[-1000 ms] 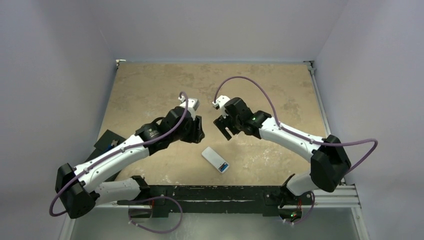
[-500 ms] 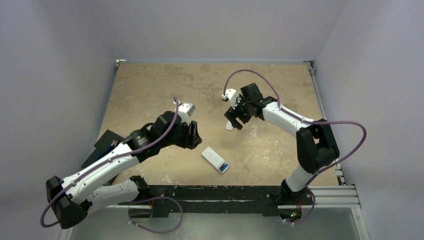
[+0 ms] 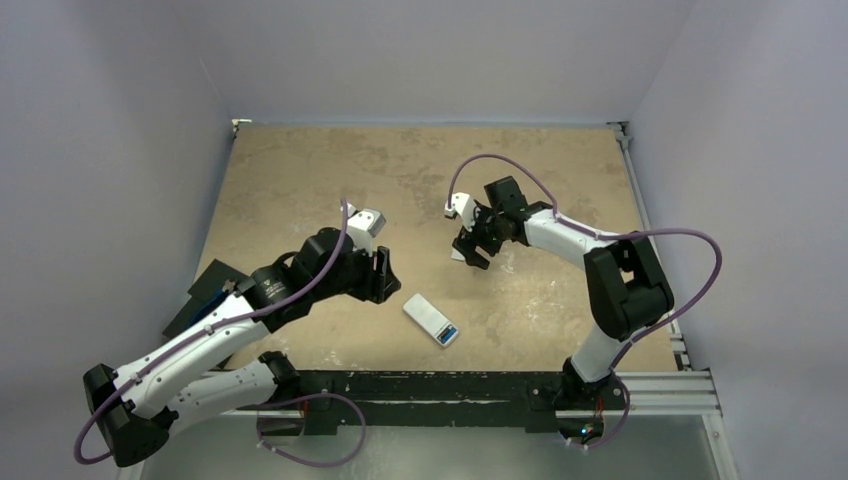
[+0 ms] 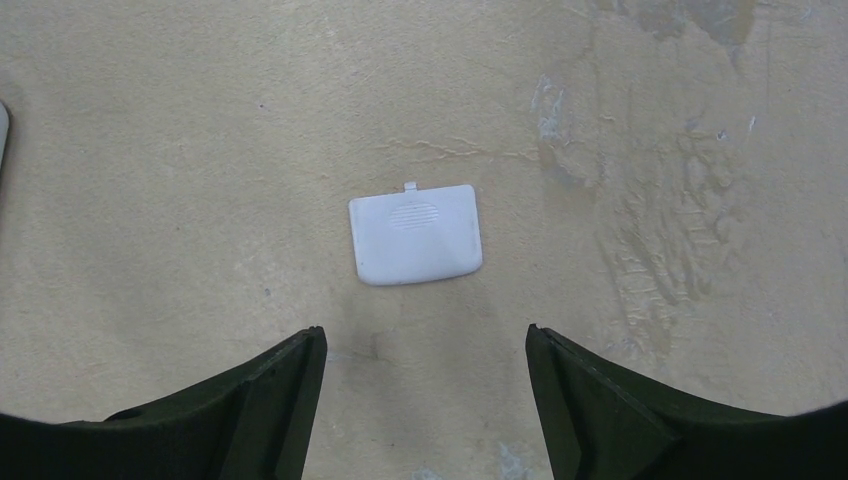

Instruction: Load the batteries into the remote control

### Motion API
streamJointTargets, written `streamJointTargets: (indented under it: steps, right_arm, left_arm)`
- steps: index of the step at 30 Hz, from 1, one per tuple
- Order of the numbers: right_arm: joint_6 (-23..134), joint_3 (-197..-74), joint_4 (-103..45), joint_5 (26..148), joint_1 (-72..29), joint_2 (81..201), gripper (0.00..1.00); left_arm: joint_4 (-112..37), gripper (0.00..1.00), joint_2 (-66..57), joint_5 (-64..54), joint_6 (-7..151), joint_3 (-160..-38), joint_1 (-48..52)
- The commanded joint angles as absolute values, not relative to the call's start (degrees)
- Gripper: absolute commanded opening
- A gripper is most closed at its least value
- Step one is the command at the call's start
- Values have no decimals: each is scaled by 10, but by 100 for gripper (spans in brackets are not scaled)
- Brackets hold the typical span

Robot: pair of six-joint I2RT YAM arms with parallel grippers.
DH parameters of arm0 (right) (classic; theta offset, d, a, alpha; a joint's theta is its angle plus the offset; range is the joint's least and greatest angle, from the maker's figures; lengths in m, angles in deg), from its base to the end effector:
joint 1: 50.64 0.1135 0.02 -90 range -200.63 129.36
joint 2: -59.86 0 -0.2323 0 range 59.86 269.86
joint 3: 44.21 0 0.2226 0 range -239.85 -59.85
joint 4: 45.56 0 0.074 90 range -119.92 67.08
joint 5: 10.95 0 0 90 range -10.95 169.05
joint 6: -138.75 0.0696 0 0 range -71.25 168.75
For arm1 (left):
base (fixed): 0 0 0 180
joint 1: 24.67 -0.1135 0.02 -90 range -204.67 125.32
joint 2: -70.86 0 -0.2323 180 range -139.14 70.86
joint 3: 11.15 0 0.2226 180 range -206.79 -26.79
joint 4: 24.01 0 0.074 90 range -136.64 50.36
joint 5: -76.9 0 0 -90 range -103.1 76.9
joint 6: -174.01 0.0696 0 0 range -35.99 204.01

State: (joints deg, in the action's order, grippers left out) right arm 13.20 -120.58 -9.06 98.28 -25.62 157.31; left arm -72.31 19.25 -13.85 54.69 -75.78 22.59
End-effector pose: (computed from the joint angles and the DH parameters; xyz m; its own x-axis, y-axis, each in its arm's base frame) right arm 0.2918 0.1615 0.1458 -0.2971 -0.7445 -0.5978 -0.8998 0.4278 -0.0855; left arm 0.1431 -0.1535 0.2628 -0.6978 0.0337 -0.7155 0.4420 0.8062 -0.3932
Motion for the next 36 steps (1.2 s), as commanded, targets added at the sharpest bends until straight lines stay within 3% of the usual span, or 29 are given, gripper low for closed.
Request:
streamJointTargets:
  steps: [1,36]
  right_arm:
    - [113,-1196,-143,996,-257,1565,82]
    - [149,-1174,-220,928,-223,1619,82]
  left_arm:
    - [-719,50,202,-134,557,-756,222]
    - [-724,51,214,-153,551,-753,222]
